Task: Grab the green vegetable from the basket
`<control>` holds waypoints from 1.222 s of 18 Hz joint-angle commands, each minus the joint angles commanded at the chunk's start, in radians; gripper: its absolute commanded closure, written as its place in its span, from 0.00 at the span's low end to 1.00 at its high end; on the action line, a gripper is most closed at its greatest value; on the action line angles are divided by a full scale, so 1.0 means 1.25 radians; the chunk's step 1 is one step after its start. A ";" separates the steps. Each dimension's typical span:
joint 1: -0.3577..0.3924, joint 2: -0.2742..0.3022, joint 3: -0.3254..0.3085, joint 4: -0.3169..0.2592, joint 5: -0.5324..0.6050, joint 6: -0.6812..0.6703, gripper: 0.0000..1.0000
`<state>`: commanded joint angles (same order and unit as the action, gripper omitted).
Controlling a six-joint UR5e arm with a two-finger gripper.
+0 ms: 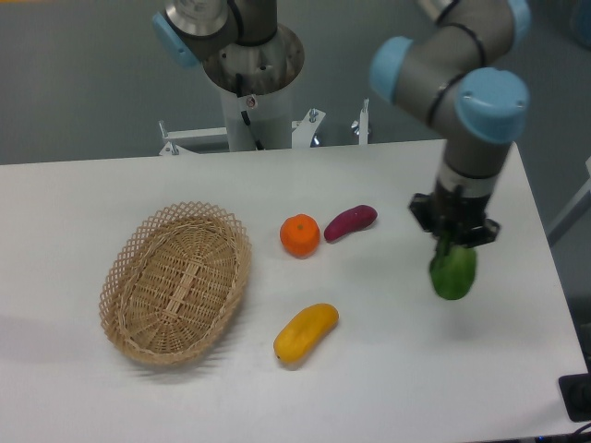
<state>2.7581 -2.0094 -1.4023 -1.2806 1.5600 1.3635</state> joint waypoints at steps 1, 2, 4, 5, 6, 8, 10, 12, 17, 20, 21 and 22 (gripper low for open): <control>0.004 -0.010 0.005 0.000 0.005 0.004 0.93; 0.009 -0.017 0.008 0.001 0.013 0.005 0.93; 0.020 -0.025 0.020 0.001 0.011 0.008 0.93; 0.020 -0.026 0.021 0.002 0.011 0.008 0.93; 0.020 -0.030 0.025 0.002 0.012 0.006 0.93; 0.021 -0.033 0.031 0.002 0.010 0.006 0.93; 0.022 -0.038 0.036 0.002 0.010 0.006 0.93; 0.022 -0.041 0.042 0.002 0.011 0.006 0.92; 0.026 -0.046 0.047 0.002 0.007 0.008 0.91; 0.025 -0.046 0.047 0.002 0.007 0.006 0.91; 0.025 -0.046 0.047 0.002 0.007 0.006 0.91; 0.025 -0.046 0.046 0.003 0.010 0.008 0.91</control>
